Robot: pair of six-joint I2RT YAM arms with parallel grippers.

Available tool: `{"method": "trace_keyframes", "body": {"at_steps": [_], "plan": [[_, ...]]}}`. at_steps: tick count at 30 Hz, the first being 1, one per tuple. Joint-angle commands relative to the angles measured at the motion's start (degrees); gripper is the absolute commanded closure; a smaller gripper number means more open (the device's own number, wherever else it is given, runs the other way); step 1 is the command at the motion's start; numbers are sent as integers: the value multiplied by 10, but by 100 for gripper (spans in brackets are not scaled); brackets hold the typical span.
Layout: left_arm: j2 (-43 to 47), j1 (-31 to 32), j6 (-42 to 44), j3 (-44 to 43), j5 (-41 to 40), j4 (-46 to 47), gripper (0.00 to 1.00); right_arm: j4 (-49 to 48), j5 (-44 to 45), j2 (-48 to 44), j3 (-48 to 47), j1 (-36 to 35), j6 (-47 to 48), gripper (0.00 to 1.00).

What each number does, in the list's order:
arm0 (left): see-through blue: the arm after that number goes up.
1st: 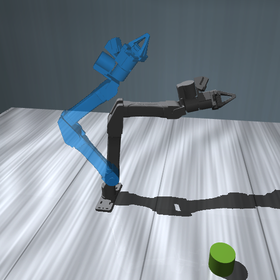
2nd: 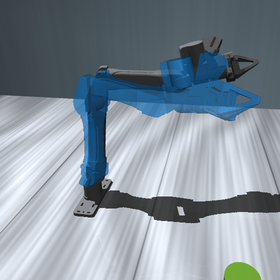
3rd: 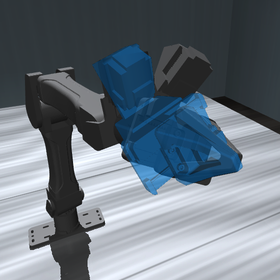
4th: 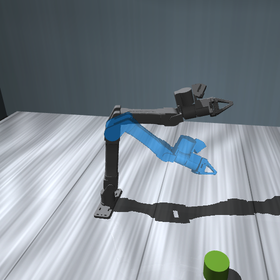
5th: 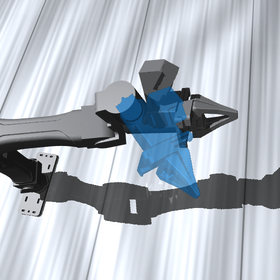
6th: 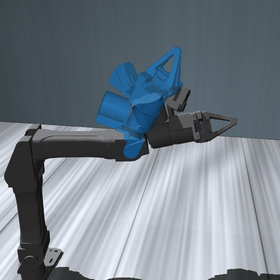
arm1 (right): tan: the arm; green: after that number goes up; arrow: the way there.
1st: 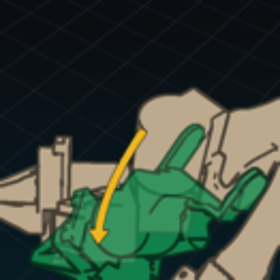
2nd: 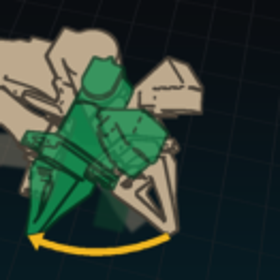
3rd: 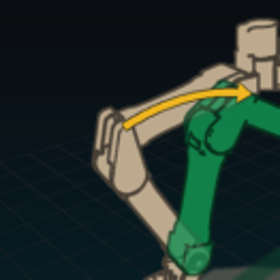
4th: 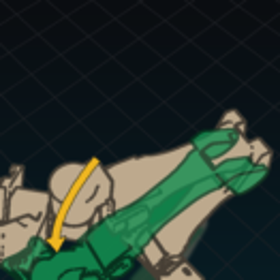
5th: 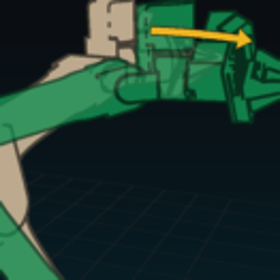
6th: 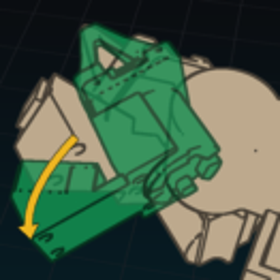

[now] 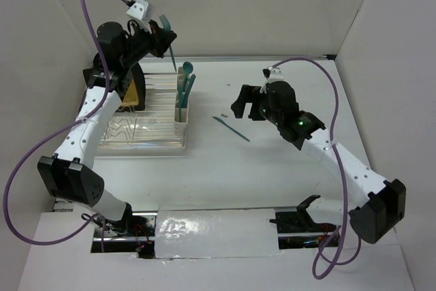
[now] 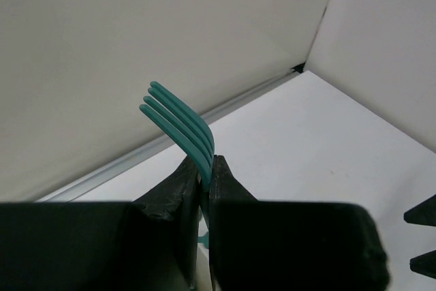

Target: Sort the eating utensils into containers

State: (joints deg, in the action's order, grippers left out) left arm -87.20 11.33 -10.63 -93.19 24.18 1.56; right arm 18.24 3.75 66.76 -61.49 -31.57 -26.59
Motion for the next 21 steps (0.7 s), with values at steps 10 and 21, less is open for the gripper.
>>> {"method": "trace_keyframes", "body": {"at_steps": [10,21], "plan": [[-42,-24,94,52,72,110,100,-32,-2,87,24,32,43,5],[-68,-18,126,111,115,187,100,-48,-27,124,23,49,50,5]]}}
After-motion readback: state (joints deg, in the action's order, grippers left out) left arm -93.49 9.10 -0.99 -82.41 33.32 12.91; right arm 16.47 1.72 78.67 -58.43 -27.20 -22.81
